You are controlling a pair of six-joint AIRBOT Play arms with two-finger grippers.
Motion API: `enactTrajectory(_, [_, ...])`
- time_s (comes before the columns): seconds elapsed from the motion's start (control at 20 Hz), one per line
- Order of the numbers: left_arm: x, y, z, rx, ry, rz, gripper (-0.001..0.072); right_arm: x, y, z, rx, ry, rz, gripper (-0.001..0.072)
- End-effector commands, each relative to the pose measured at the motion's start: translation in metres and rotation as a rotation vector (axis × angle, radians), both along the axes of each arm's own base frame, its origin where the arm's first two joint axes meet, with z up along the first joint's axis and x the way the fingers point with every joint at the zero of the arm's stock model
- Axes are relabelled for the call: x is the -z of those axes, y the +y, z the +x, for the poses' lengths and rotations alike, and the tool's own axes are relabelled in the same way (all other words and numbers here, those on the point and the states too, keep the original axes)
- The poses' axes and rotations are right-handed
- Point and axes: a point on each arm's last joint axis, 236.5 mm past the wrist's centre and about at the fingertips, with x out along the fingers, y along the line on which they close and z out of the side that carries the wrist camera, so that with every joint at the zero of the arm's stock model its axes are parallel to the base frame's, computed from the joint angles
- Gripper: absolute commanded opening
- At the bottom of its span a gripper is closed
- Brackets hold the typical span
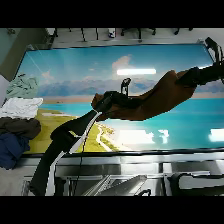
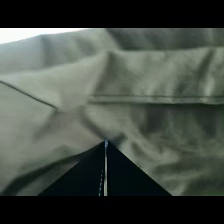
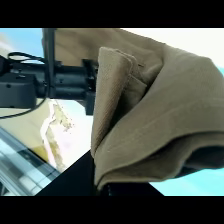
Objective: Fold the shirts.
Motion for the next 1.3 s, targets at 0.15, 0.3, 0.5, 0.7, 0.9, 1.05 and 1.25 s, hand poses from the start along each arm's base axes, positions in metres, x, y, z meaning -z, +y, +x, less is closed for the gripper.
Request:
enactTrajectory(0.15, [-0.011,-0.009,-0.014,-0.016,0.098,-0.056,0.0015,-0.002,0.032,-0.005,-0.064,0.008,0.005,0.0026])
enactTrajectory(0.3, [-0.095,0.038,-0.012,0.093,0.103,-0.061,0.0015,-0.003,0.035,-0.005,-0.053,0.023,0.011,0.0026])
enactTrajectory(0.5, [-0.281,0.171,0.016,0.015,-0.113,-0.124,0.0015,-0.005,0.069,0.006,-0.043,0.008,0.027,0.0026])
enactTrajectory(0.7, [-0.419,0.306,-0.012,-0.234,-0.417,-0.156,0.0015,0.000,0.181,0.033,-0.091,-0.102,0.065,0.0026])
enactTrajectory(0.9, [-0.475,0.376,-0.065,-0.379,-0.625,-0.116,0.0015,0.074,0.328,0.037,-0.145,-0.123,0.087,0.0038])
enactTrajectory(1.05, [-0.476,0.394,-0.088,-0.426,-0.671,-0.090,0.0015,0.153,0.386,0.047,-0.074,-0.113,0.072,0.0615])
enactTrajectory(1.25, [-0.464,0.402,-0.093,-0.458,-0.697,-0.079,0.0015,0.136,0.334,0.060,-0.048,-0.044,0.052,0.0614])
